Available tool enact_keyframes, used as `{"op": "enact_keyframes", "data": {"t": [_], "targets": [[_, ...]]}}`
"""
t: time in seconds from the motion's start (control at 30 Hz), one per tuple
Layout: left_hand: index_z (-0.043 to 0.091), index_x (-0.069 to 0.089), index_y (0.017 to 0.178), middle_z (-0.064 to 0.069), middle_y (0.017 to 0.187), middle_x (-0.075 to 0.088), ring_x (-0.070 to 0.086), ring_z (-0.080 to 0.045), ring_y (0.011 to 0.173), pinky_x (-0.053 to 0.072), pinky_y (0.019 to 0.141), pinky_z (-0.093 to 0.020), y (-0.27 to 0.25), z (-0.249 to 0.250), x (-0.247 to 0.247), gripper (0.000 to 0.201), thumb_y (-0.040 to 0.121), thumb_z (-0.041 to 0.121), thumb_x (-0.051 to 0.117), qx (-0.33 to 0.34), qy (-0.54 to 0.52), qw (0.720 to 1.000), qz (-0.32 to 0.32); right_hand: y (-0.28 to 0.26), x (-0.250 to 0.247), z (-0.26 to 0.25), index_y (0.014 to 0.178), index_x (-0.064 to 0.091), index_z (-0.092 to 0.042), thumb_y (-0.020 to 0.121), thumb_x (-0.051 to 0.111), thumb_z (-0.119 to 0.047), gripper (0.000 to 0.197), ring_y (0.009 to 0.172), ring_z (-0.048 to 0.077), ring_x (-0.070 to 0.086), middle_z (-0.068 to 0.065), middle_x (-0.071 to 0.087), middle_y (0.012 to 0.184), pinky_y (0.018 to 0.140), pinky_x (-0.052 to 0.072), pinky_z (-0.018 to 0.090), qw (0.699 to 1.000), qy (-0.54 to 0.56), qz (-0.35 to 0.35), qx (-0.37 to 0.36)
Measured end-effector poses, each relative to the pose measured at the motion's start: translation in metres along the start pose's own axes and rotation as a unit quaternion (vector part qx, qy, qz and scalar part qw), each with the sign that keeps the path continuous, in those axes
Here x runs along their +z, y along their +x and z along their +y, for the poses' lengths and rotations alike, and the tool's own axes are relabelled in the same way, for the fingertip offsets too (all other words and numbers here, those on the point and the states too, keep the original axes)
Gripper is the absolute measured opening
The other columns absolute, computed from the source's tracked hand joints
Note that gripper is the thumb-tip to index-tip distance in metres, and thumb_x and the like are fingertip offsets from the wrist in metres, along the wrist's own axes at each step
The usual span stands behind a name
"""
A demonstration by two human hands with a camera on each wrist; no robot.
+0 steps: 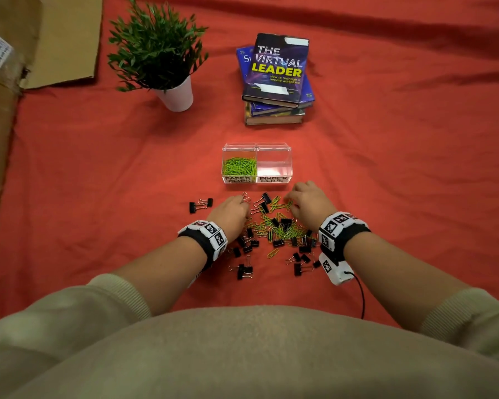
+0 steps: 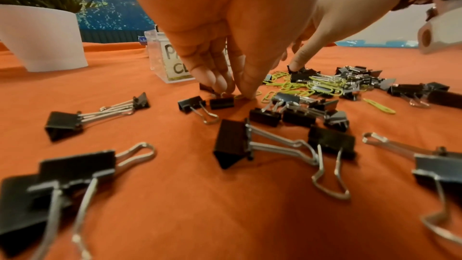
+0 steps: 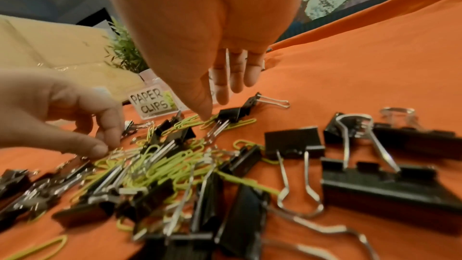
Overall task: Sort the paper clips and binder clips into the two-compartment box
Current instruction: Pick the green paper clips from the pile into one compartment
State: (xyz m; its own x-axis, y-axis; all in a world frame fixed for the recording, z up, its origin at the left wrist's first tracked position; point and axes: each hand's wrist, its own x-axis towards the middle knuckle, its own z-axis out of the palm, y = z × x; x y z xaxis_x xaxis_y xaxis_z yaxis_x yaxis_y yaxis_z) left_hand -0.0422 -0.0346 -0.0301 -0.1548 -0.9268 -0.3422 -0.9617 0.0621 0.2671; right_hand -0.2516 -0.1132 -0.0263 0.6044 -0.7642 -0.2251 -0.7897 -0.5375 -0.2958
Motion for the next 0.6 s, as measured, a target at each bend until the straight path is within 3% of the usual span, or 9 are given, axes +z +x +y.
{"op": "enact_keyframes", "data": {"t": [0.13, 0.33, 0.4, 0.5, 0.6], "targets": [[0.005, 0.054, 0.109, -0.011, 0.112, 0.051, 0.048, -0.028, 0.108, 0.045, 0.09, -0.038, 0.0, 0.002, 0.0, 0.02, 0.09, 0.005, 0.05, 0.0, 0.028, 0.999, -0.02, 0.001, 0.009, -0.003, 0.12, 0.061, -0.011, 0.088, 0.054, -0.018, 0.033, 0.109, 0.024, 0.046, 0.007, 0.057, 0.115, 0.096, 0.041, 0.035, 0.999, -0.028, -0.02, -0.004], [0.001, 0.048, 0.116, -0.014, 0.116, 0.047, 0.047, -0.03, 0.109, 0.045, 0.092, -0.04, 0.002, 0.005, 0.004, 0.025, 0.091, 0.003, 0.044, -0.006, 0.05, 0.998, -0.042, -0.003, 0.02, -0.001, 0.104, 0.059, -0.006, 0.092, 0.051, -0.018, 0.019, 0.104, 0.025, 0.047, 0.008, 0.059, 0.107, 0.093, 0.041, 0.034, 0.998, -0.054, -0.022, -0.009], [0.0, 0.049, 0.112, -0.015, 0.113, 0.051, 0.052, -0.031, 0.103, 0.045, 0.086, -0.039, 0.004, 0.007, -0.002, 0.022, 0.092, 0.008, 0.045, -0.031, -0.008, 0.998, -0.048, -0.002, 0.021, -0.001, 0.104, 0.058, -0.004, 0.092, 0.05, -0.018, 0.021, 0.104, 0.027, 0.047, 0.011, 0.058, 0.106, 0.093, 0.04, 0.036, 0.997, -0.074, -0.022, -0.017], [0.004, 0.051, 0.095, -0.015, 0.095, 0.058, 0.055, -0.029, 0.079, 0.043, 0.066, -0.034, 0.007, 0.013, -0.013, 0.009, 0.09, 0.009, 0.045, -0.089, -0.143, 0.985, -0.023, -0.002, 0.024, -0.003, 0.104, 0.056, -0.001, 0.092, 0.047, -0.016, 0.022, 0.1, 0.03, 0.047, 0.014, 0.058, 0.104, 0.092, 0.04, 0.038, 0.993, -0.107, -0.039, -0.025], [0.01, 0.05, 0.091, -0.006, 0.083, 0.058, 0.052, -0.022, 0.07, 0.041, 0.058, -0.028, 0.01, 0.017, -0.018, 0.005, 0.088, 0.007, 0.047, -0.115, -0.231, 0.966, 0.013, 0.0, 0.019, -0.005, 0.106, 0.054, -0.001, 0.095, 0.042, -0.016, 0.023, 0.1, 0.029, 0.047, 0.014, 0.057, 0.105, 0.092, 0.04, 0.038, 0.993, -0.094, -0.065, -0.022]]}}
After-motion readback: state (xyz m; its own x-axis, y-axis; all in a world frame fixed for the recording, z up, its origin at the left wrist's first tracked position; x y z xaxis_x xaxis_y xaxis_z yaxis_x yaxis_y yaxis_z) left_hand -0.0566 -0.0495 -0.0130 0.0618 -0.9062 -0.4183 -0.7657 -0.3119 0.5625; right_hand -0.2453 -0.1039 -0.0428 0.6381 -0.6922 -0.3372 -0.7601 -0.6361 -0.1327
